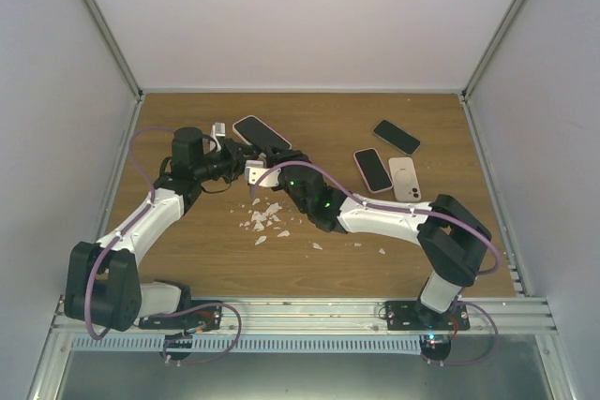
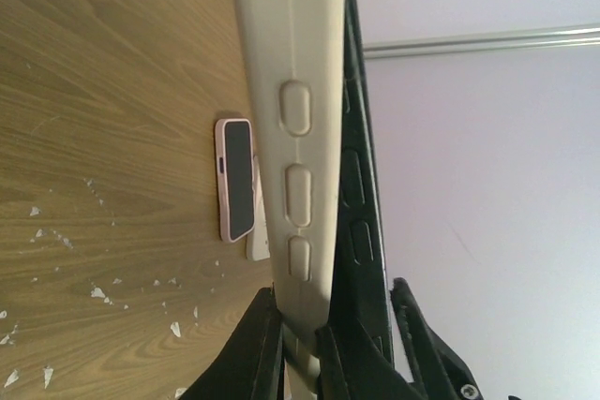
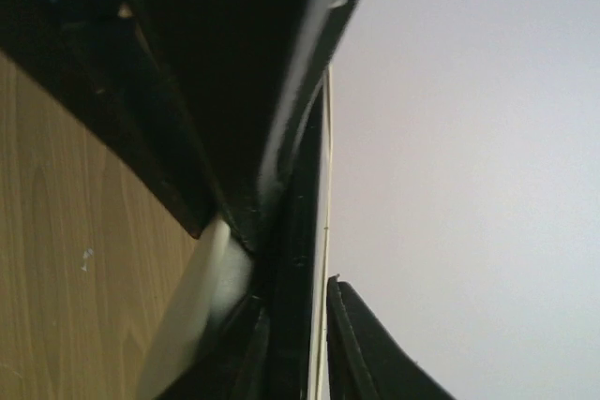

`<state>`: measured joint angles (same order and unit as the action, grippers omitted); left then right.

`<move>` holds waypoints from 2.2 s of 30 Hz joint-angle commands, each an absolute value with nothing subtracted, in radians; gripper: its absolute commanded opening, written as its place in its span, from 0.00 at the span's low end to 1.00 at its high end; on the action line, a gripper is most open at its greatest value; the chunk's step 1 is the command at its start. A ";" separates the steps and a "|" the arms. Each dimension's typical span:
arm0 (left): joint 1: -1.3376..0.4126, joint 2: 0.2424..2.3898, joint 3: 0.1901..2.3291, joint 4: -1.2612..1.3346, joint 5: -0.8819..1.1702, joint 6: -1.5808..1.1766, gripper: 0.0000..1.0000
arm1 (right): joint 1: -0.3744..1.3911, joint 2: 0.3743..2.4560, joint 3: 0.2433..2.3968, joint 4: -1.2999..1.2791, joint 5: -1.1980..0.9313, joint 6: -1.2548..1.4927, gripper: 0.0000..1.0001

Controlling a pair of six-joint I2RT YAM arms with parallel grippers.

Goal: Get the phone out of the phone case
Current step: Remove the phone case from the phone.

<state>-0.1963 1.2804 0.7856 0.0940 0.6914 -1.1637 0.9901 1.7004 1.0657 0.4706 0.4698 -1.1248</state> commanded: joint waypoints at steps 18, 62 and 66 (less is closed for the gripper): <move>-0.198 1.269 0.798 -0.016 0.637 -1.015 0.00 | 0.916 1.620 1.232 0.192 0.447 -0.854 0.01; -0.196 1.272 0.829 -0.244 0.211 -0.725 0.00 | 0.781 1.521 1.393 -0.029 0.303 -0.640 0.00; -0.196 1.272 0.833 -0.253 0.187 -0.708 0.00 | 0.765 1.514 1.397 -0.032 0.299 -0.630 0.01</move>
